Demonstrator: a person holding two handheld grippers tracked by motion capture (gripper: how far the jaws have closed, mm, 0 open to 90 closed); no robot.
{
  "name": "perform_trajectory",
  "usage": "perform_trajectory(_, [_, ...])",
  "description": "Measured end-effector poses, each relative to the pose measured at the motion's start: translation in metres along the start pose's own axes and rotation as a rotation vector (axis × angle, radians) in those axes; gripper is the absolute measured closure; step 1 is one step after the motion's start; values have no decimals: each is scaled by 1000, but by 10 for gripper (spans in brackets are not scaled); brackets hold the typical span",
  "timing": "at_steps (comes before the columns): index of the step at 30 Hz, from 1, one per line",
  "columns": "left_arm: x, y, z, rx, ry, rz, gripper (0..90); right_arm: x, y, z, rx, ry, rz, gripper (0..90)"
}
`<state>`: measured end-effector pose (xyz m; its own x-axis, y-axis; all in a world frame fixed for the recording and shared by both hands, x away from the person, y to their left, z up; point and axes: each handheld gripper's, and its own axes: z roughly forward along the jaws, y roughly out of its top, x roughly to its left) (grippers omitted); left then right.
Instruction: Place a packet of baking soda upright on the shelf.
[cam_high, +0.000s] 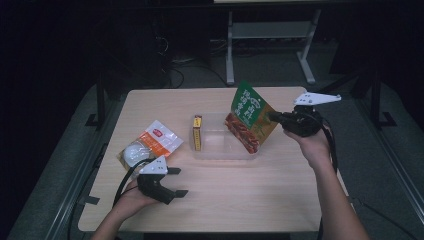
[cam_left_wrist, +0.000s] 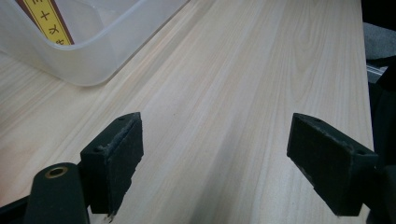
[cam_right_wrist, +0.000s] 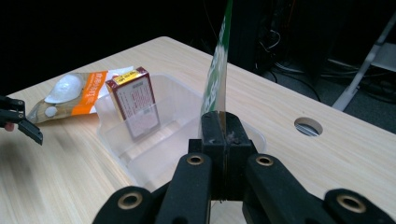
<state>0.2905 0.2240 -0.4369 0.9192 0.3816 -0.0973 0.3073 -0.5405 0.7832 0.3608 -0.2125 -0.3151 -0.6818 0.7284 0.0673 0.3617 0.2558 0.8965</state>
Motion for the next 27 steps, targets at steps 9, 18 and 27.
perform_trajectory(9, [1,0,-1,5,6,4,181,3,11,11,-19,7,-13,900])
perform_trajectory(18, [1,-1,0,11,5,0,181,-1,9,10,-26,12,5,843])
perform_trajectory(27, [1,-2,2,16,7,-15,179,5,2,3,4,-13,-13,435])
